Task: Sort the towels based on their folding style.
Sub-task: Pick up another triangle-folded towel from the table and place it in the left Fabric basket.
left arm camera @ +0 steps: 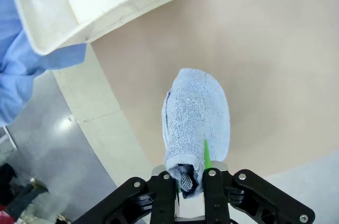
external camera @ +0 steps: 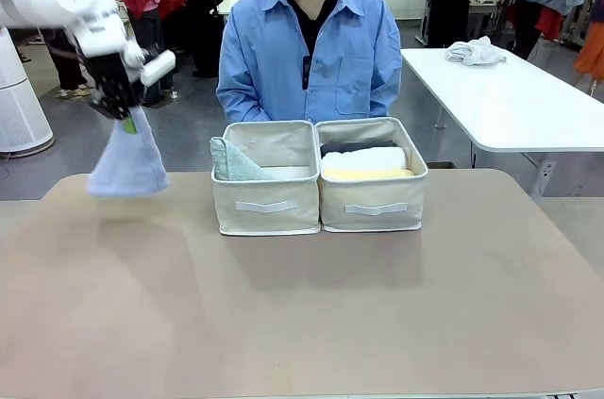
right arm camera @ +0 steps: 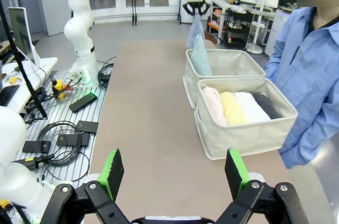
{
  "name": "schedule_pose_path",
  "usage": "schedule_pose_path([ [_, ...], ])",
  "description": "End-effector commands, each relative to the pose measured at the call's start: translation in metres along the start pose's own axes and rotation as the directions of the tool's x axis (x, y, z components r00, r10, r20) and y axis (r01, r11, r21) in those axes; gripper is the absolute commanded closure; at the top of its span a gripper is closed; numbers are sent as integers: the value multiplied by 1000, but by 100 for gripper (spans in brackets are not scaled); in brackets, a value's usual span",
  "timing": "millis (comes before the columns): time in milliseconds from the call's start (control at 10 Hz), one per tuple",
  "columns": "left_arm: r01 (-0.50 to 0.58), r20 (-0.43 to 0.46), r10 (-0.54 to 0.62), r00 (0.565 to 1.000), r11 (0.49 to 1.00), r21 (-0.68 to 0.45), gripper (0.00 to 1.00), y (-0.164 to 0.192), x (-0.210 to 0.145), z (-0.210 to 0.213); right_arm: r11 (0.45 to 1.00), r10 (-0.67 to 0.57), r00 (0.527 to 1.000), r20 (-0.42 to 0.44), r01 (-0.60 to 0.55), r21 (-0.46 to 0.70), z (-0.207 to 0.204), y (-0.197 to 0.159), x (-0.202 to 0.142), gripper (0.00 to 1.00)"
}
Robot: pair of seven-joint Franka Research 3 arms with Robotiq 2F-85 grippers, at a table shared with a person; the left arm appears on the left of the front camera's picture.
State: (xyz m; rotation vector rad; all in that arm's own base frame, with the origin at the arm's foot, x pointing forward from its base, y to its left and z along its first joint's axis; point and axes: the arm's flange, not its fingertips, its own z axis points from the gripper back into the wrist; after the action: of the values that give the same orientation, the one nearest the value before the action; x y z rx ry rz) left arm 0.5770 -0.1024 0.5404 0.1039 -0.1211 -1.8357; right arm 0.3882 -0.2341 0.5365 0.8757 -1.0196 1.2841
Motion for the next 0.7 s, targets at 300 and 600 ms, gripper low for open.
schedule_pose_path([
  [300, -167, 2, 168, 986, 985, 50, 100, -25, -8, 97, 1000, 10, 1000, 9, -11, 7, -1, 4, 0, 0],
  [600, -155, -2, 155, 988, 987, 48, 100, -33, -5, 105, 1000, 10, 1000, 9, -11, 7, -1, 4, 0, 0],
])
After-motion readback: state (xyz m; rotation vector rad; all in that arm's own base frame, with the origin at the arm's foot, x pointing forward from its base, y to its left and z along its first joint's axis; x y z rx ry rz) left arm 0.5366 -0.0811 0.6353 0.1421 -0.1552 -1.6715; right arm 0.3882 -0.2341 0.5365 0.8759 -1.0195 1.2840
